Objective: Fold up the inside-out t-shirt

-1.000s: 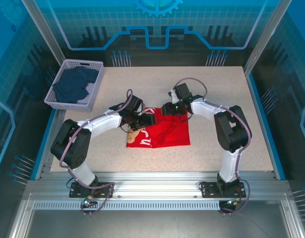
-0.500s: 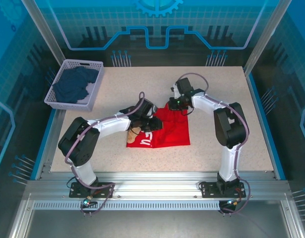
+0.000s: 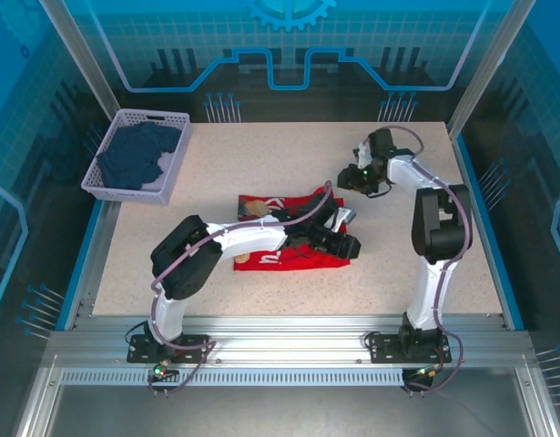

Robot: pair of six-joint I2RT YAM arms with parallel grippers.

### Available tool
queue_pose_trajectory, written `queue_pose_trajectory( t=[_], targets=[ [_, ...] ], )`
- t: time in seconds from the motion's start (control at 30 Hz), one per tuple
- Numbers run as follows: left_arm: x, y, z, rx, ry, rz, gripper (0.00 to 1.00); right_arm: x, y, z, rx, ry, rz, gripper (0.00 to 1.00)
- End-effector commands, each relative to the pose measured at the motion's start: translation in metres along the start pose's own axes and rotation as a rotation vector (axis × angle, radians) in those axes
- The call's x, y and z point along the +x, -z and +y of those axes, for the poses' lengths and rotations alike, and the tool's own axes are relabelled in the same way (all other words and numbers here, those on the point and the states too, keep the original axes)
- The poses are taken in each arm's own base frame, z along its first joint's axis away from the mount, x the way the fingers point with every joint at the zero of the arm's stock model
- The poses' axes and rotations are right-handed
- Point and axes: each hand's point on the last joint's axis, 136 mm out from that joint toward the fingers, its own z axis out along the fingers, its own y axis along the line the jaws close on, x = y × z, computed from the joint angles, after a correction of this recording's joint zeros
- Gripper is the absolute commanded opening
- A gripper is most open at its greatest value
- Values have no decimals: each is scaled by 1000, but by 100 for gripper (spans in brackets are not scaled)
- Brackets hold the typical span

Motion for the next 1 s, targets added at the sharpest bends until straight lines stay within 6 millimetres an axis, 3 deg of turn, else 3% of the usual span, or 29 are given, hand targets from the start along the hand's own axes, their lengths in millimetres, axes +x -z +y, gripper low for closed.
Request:
queue_pose_trajectory(
  t=[0.0,0.1,0.17,0.23,0.33,0.6,0.73,0.97],
  targets=[
    [-8,33,-16,20,-112,-33,59,30,36,11,-28,5,11,49],
    [-7,69,11,-74,-87,-100,62,72,38,24,-84,2,53,52],
    [-1,94,51,-162,30,-134,63,98,33,37,-137,9,77,54],
    [8,114,87,-219,163,-154,64,109,29,47,-150,32,82,54],
    [24,125,112,-245,238,-142,64,118,17,48,-97,52,115,53],
    [50,104,130,-266,271,-66,64,150,2,29,22,53,217,50],
    [60,95,127,-271,233,-53,65,168,-2,13,69,39,253,49],
    [81,78,129,-332,119,-5,66,179,-9,2,95,15,293,21]
  ],
)
